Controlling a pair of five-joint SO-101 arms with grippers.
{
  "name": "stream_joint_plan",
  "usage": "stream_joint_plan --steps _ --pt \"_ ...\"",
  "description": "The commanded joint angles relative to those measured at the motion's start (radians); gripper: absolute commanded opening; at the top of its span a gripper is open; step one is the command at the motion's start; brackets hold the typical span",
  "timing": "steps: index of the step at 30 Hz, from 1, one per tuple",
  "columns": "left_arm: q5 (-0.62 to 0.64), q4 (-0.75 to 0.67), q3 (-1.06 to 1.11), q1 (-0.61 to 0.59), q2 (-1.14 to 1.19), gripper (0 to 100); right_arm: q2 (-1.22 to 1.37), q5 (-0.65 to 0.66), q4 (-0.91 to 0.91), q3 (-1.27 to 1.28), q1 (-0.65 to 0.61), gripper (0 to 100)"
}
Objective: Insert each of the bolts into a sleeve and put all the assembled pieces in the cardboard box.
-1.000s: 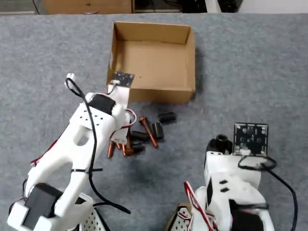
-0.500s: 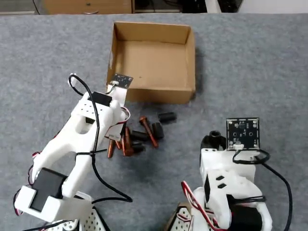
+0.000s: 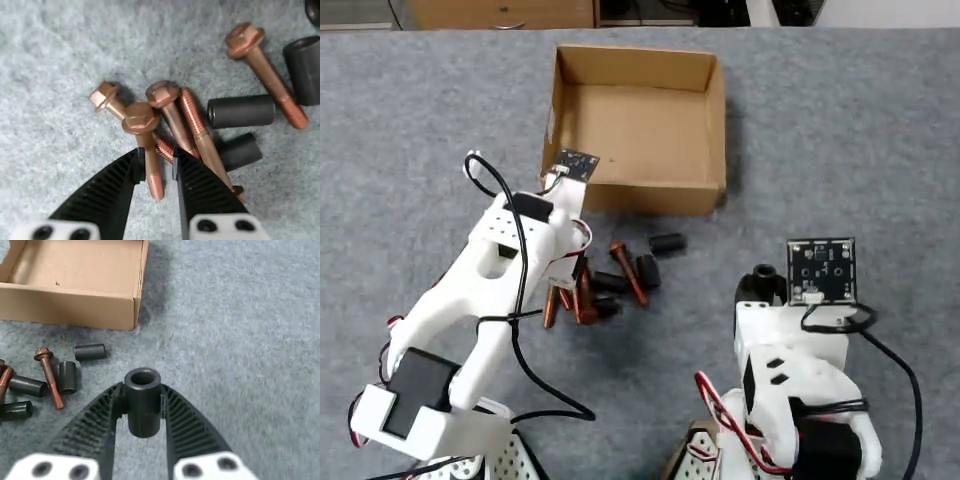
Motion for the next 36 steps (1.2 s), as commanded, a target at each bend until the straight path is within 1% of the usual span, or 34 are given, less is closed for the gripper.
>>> stream_joint_plan --steps 1,4,10,17,22,25,26,29,30,34,36 --pt "-0.008 -0.051 0.017 -0.014 -0.005 11 0.012 -0.005 -0.029 -0.004 -0.012 0.2" --pt "-0.008 -0.077 0.048 -0.031 -0.005 11 0.013 -0.005 -0.028 -0.004 -0.012 0.2" --pt "-0.008 -0.104 0.055 -0.101 -0.005 11 0.013 -0.005 -0.028 -0.001 -0.012 0.2" --pt "-0.003 -0.106 0.077 -0.097 -0.004 11 0.013 -0.005 -0.031 0.001 -0.012 0.2" --pt "-0.005 -0.190 0.161 -0.091 -0.004 11 0.013 -0.005 -0.029 0.001 -0.012 0.2" --pt "0.000 -0.201 0.169 -0.078 -0.005 11 0.013 -0.005 -0.026 0.002 -0.012 0.2" --pt "0.002 -0.203 0.169 -0.077 -0.005 10 0.013 -0.005 -0.023 0.004 -0.012 0.2" --pt "-0.005 -0.199 0.153 -0.075 -0.005 1 0.013 -0.005 -0.021 0.004 -0.012 0.2" --pt "-0.005 -0.196 0.155 -0.075 -0.005 3 0.013 -0.005 -0.020 0.004 -0.012 0.2" --pt "-0.006 -0.192 0.158 -0.078 -0.005 2 0.013 -0.005 -0.020 0.004 -0.012 0.2" --pt "-0.005 -0.157 0.144 -0.077 -0.013 2 0.010 -0.005 -0.020 0.005 -0.012 0.2"
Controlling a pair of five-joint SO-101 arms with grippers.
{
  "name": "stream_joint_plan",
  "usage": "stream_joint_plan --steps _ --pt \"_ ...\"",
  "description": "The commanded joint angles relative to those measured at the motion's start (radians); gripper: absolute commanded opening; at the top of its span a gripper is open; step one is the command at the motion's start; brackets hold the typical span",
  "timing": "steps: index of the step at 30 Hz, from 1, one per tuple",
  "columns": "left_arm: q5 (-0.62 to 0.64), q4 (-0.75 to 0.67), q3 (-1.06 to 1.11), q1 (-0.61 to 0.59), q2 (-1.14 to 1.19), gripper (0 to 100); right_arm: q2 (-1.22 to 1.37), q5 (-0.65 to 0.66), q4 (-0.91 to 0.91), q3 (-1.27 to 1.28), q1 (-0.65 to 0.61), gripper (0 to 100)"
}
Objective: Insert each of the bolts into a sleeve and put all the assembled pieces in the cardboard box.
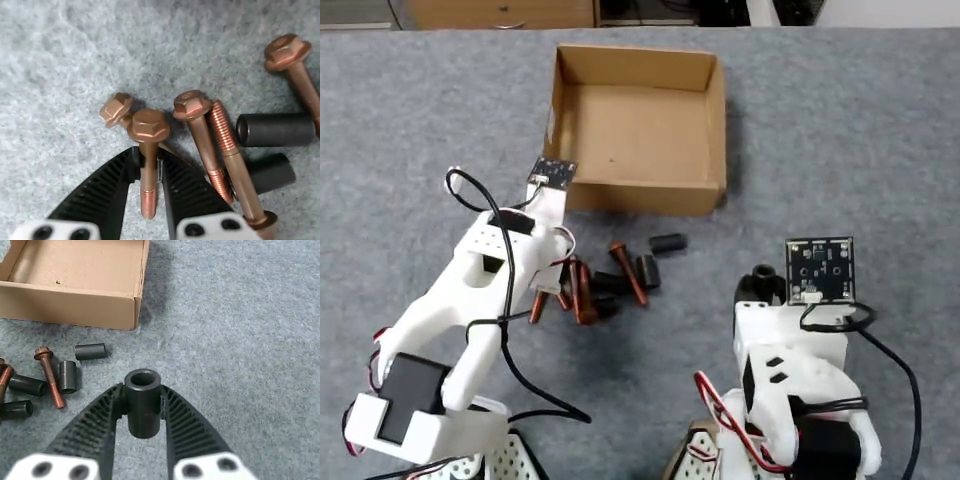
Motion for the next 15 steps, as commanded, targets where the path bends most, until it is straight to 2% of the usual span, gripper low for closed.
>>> stream_joint_plan --steps 1,4,10,15 --pt "0.003 0.055 -0.032 0.003 -0.008 2 0.005 -0.005 -0.021 -0.001 -0.008 0.2" --pt "0.012 0.170 -0.126 0.003 -0.010 2 0.005 -0.005 -0.028 -0.002 -0.008 0.2" --pt "0.143 0.497 -0.474 0.003 -0.010 2 0.012 -0.003 -0.071 -0.010 -0.010 0.2" --pt "0.267 0.704 -0.815 0.003 -0.012 2 0.013 -0.003 -0.132 -0.013 -0.108 0.2"
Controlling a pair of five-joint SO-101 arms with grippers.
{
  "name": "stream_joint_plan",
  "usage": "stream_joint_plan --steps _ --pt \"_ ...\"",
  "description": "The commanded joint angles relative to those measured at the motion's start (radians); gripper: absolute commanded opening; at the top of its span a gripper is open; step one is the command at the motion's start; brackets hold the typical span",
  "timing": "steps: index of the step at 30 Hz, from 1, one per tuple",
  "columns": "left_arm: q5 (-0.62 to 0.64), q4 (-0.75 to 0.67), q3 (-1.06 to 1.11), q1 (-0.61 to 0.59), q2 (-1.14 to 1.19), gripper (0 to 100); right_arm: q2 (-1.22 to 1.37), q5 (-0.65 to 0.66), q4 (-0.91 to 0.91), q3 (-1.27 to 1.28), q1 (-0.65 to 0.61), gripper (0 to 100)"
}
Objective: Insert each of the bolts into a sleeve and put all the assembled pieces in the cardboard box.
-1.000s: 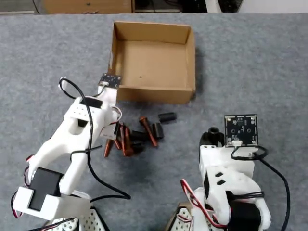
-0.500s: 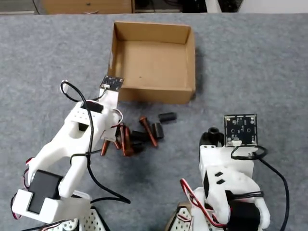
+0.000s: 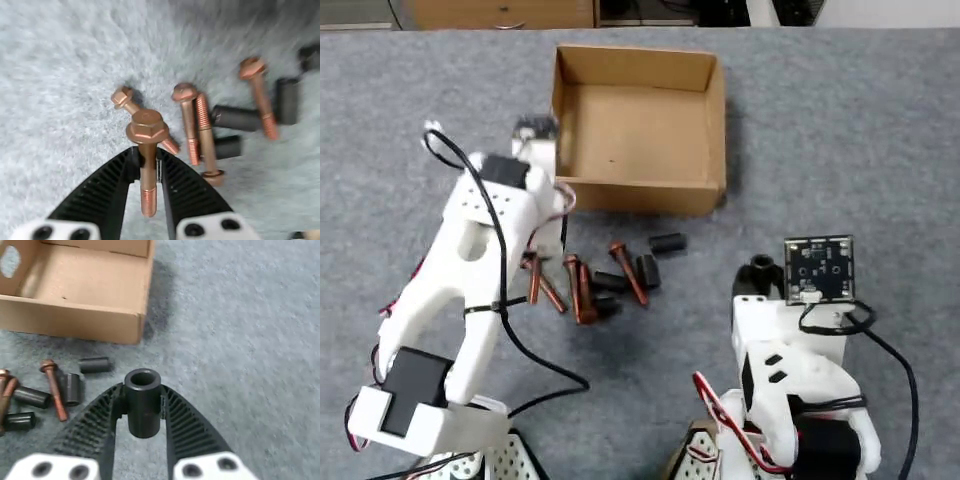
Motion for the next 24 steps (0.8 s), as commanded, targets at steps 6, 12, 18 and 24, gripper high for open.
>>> stream_joint_plan --steps 6,12,18,24 --pt "0.196 0.242 -0.643 -0.029 -0.050 2 0.054 -0.005 -0.141 -0.076 -0.122 0.2" --pt "0.213 0.242 -0.758 -0.041 -0.208 2 0.335 -0.006 -0.137 -0.236 -0.134 0.2" --pt "0.215 0.241 -0.609 -0.075 -0.372 2 0.598 -0.005 -0.011 -0.510 -0.154 0.2" --pt "0.204 0.081 -0.304 -0.098 -0.602 2 0.679 -0.012 0.112 -0.638 -0.302 0.2"
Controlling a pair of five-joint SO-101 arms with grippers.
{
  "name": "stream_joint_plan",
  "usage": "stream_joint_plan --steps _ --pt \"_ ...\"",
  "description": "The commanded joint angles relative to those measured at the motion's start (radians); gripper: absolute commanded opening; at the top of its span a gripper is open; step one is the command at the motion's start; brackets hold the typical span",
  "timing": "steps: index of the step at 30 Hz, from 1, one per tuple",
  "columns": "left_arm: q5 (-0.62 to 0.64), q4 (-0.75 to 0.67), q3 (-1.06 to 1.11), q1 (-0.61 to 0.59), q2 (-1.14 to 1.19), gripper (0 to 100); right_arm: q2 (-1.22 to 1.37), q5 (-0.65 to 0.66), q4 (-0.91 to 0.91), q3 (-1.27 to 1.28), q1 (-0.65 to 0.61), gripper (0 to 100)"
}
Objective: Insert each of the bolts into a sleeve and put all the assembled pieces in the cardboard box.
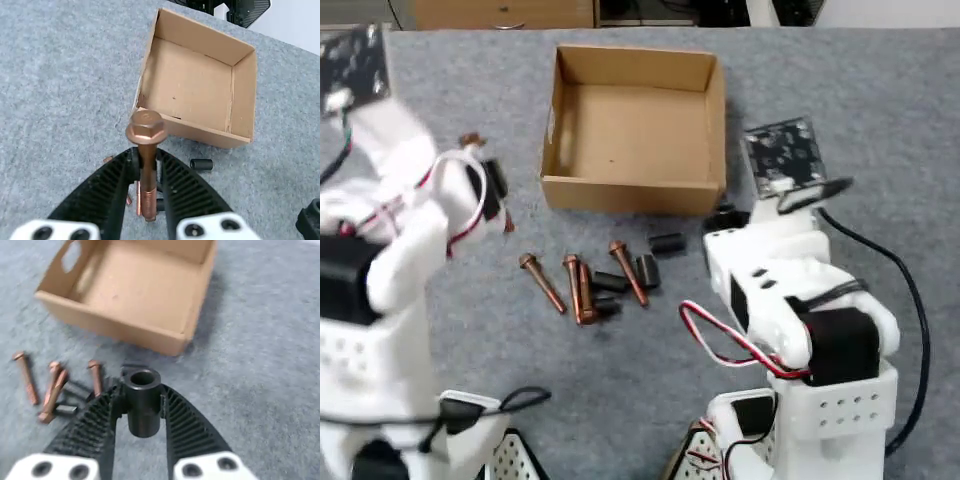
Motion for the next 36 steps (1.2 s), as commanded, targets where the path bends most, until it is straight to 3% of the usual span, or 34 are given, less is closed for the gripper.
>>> stream_joint_plan --steps 1,8,13,26,29,36 --pt "0.000 -0.147 0.186 -0.014 -0.159 2 0.004 -0.012 0.025 -0.068 -0.104 0.2" --pt "0.000 -0.431 0.624 0.071 -0.467 2 -0.156 -0.048 -0.055 0.130 -0.283 0.2" --pt "-0.026 -0.519 0.792 0.164 -0.622 2 -0.343 -0.055 -0.137 0.292 -0.303 0.2" --pt "0.009 -0.529 0.810 0.367 -0.638 2 -0.751 -0.097 -0.308 0.740 -0.303 0.2" --pt "0.066 -0.575 0.809 0.374 -0.644 2 -0.800 -0.097 -0.364 0.800 -0.303 0.2" --pt "0.068 -0.637 0.758 0.374 -0.636 2 -0.832 -0.104 -0.483 0.932 -0.334 0.2"
